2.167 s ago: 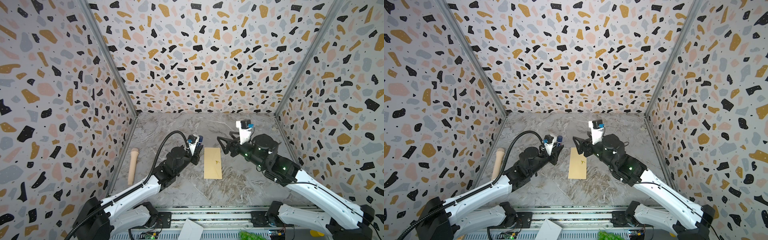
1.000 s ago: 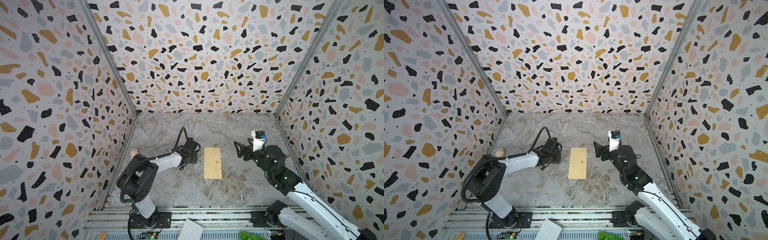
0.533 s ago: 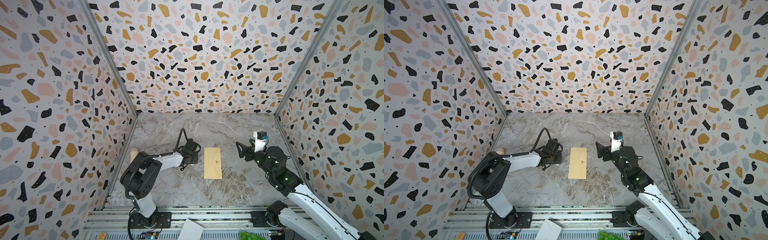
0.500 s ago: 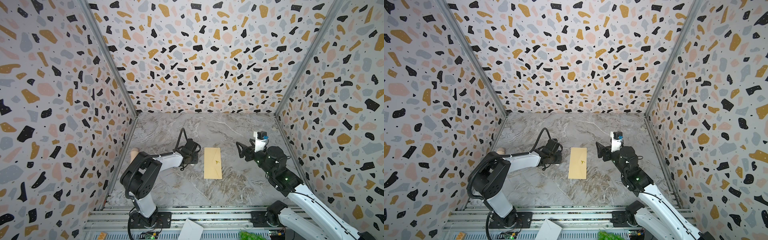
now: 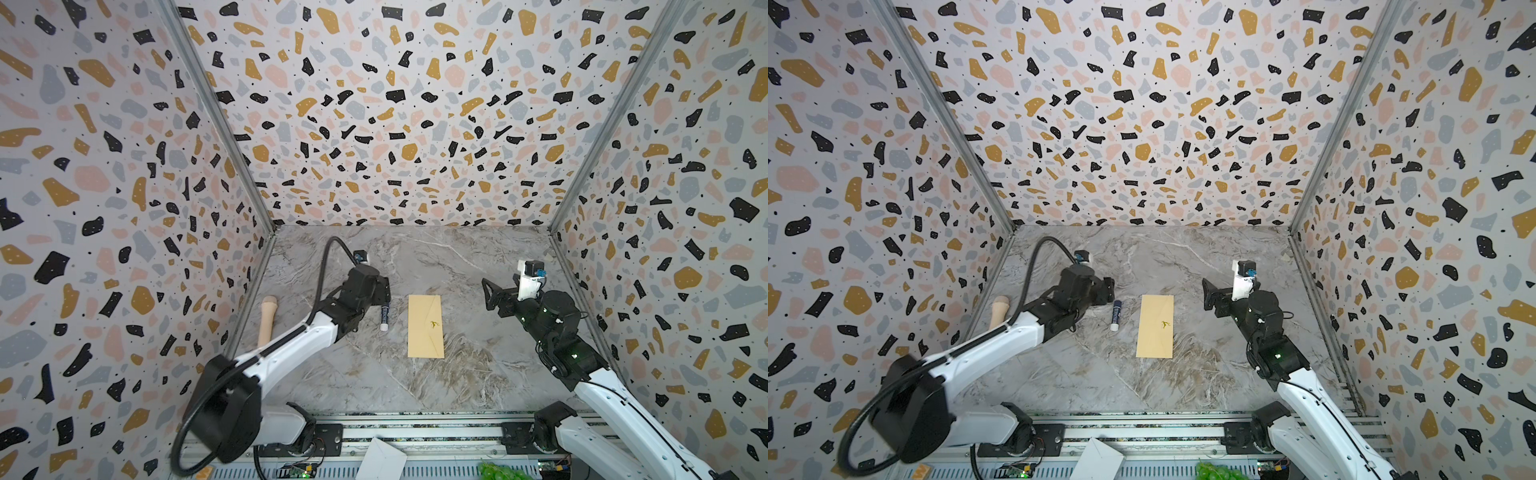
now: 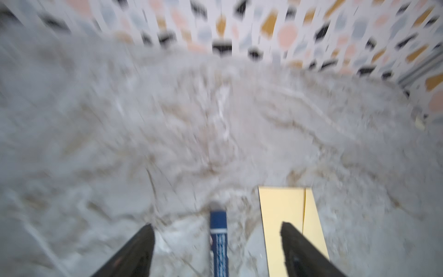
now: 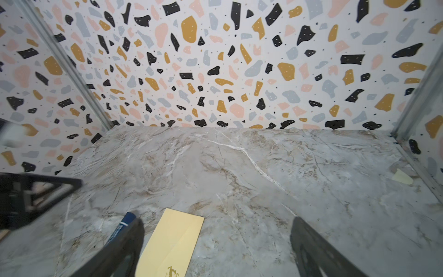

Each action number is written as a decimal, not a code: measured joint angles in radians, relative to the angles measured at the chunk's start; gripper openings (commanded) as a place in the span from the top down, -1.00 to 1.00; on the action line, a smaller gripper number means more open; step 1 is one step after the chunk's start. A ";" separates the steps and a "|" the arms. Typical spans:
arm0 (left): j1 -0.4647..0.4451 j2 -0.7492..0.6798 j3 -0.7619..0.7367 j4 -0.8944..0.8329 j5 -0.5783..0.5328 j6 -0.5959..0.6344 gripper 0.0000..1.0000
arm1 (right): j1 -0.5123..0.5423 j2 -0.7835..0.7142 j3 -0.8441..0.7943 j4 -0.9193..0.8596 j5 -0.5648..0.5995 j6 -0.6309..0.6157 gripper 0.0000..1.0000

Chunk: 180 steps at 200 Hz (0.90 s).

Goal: Place the letter into the envelope and seal it

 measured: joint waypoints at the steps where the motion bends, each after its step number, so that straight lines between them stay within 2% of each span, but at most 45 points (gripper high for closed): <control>1: 0.000 -0.015 -0.004 0.010 -0.013 0.006 -0.95 | -0.002 0.001 -0.002 0.002 0.002 0.000 -0.99; 19: 0.003 -0.195 -0.116 0.167 -0.176 0.074 -0.99 | -0.053 0.028 -0.063 0.071 0.041 -0.019 -1.00; 37: 0.011 -0.315 -0.307 0.355 -0.335 0.156 -1.00 | -0.118 0.066 -0.145 0.156 0.082 -0.032 -1.00; 52: 0.024 -0.338 -0.454 0.459 -0.431 0.218 -1.00 | -0.169 0.104 -0.210 0.224 0.105 -0.042 -1.00; 75: 0.054 -0.305 -0.627 0.591 -0.520 0.306 -1.00 | -0.214 0.168 -0.297 0.359 0.141 -0.077 -0.98; 99: 0.108 -0.225 -0.743 0.799 -0.552 0.372 -0.97 | -0.223 0.262 -0.360 0.514 0.155 -0.126 -0.97; 121: 0.143 -0.116 -0.755 0.915 -0.555 0.441 -0.96 | -0.224 0.355 -0.414 0.675 0.137 -0.168 -0.97; 152: 0.209 -0.010 -0.774 1.116 -0.494 0.494 -0.95 | -0.230 0.481 -0.456 0.857 0.096 -0.211 -0.96; 180: 0.252 0.120 -0.776 1.213 -0.419 0.513 -0.94 | -0.248 0.604 -0.446 1.014 0.042 -0.253 -0.95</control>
